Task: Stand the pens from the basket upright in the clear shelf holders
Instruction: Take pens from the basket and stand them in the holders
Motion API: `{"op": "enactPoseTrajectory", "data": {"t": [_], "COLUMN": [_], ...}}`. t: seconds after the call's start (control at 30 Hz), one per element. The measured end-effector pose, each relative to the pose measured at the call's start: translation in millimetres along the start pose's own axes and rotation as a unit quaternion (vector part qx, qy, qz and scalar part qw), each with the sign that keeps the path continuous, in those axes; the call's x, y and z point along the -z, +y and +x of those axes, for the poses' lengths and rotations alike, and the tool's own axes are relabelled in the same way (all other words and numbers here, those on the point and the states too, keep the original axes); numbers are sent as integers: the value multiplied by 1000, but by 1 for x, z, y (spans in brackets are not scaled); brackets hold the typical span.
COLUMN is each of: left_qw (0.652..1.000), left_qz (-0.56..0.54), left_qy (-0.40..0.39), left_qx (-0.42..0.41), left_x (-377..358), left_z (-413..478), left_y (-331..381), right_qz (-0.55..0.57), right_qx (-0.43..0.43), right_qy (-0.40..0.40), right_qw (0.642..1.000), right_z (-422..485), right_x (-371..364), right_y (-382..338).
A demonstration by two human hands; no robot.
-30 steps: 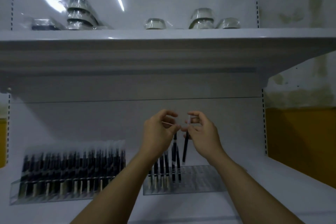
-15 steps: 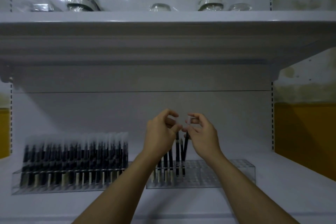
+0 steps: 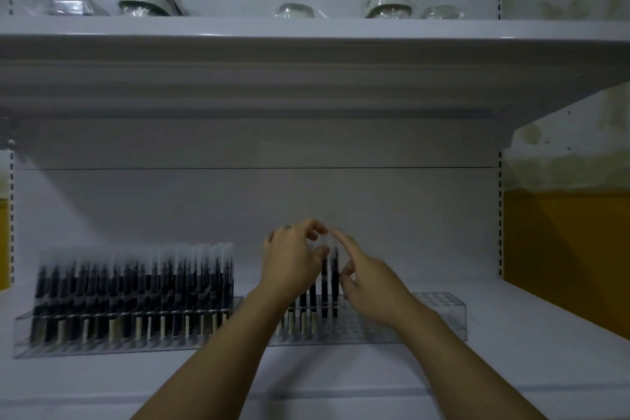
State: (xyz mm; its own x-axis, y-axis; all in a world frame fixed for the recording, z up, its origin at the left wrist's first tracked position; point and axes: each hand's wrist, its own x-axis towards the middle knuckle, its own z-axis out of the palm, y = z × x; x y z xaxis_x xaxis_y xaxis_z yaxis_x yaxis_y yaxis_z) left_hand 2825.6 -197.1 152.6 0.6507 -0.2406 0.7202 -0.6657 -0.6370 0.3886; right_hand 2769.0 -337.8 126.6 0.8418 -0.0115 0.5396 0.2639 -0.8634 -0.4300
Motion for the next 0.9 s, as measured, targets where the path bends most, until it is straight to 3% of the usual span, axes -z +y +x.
{"op": "enactPoseTrajectory", "data": {"t": [0.1,0.47,0.9], "left_qw": [998,991,988], "left_qz": [66,121,95], "left_qy": [-15,-15,43], "left_qx": [-13,-62,-117], "left_x": [-3,9,46], "left_z": [-3,-27,-121], "left_y": [-4,-6,-16], "right_qz": [-50,-68,-51], "right_qx": [6,-2,41], "right_qy": [-18,-45,24], "right_qw": [999,997,998], "right_z": [-3,-21,-89], "right_x": [2,4,-22], "right_y": [-4,-12,-57]}}
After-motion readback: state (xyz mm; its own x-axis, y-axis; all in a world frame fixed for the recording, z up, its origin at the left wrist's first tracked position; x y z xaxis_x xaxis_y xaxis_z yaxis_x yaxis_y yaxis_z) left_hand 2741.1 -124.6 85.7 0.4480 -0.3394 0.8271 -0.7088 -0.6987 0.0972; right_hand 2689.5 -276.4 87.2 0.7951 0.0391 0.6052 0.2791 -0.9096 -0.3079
